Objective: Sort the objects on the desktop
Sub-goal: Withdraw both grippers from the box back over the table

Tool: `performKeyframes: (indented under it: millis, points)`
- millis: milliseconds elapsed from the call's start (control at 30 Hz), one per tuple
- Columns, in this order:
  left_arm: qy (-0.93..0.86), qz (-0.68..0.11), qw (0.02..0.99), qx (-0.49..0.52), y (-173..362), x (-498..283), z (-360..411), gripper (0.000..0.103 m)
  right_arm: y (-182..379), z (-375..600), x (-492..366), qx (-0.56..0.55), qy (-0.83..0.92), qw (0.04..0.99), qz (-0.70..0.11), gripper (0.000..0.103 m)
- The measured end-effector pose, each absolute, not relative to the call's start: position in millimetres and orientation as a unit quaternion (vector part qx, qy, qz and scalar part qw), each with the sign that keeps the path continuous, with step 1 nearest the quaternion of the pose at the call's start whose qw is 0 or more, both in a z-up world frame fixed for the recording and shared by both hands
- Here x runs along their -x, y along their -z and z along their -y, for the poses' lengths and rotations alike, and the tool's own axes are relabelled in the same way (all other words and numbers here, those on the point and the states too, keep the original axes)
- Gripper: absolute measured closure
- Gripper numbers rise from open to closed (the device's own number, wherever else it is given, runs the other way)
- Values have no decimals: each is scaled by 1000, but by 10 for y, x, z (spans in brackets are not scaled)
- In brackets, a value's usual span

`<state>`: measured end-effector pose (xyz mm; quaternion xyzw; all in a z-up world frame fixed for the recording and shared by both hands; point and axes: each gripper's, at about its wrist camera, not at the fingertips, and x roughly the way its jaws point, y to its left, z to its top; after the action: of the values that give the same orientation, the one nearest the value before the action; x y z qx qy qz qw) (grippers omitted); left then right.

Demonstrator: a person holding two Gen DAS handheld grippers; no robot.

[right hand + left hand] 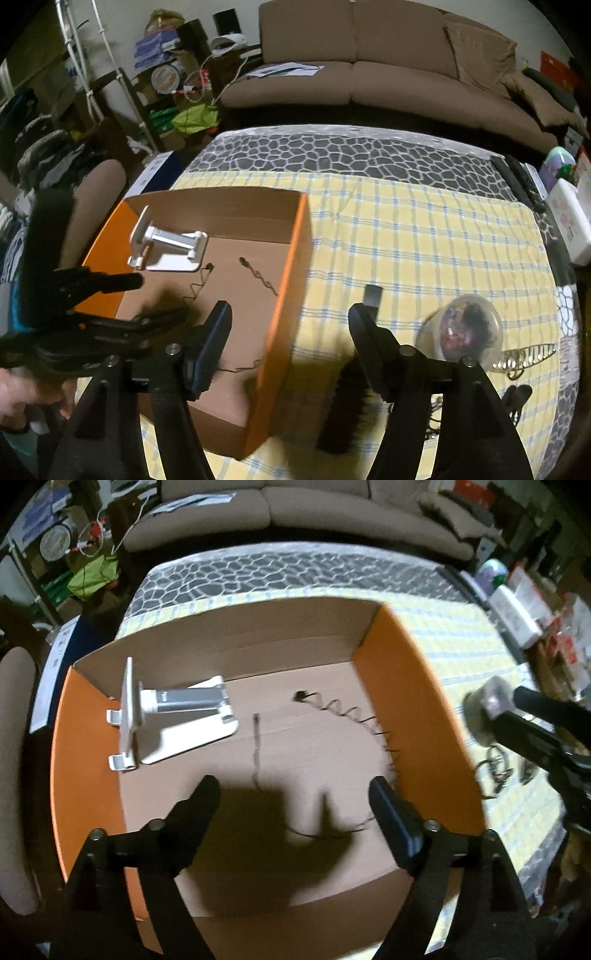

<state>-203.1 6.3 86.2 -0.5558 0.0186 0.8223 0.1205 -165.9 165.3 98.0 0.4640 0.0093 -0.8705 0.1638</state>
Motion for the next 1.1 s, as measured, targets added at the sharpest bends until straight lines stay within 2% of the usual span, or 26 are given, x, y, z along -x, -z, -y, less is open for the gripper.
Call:
performKeyframes:
  millis: [233,367,567,633,833,1100]
  points:
    - [-842,7,152,518,-1136,1836,-351,16,-1045,-2057,1605,-452,882,135,-1,25]
    - [-848,23,180,498,-1262,1754,-612,10,-1063,-2334,1569,-447,888,110,3,23]
    - [-843,7,208,496,-1279,1695,-1072,6,-991,-2743,1554,-453,888,79,20,22]
    - [-844,9,217,491,-1283,1680,-1210,0,-952,-2863,1556,-456,887,71,23,20]
    - [-841,2,227,491,-1235,1664,-1526,0,-836,-3147,1549,-464,884,50,22,2]
    - [-838,-24,238,491,-1086,1587,-1951,0,-717,-3487,1538,-473,880,33,36,2]
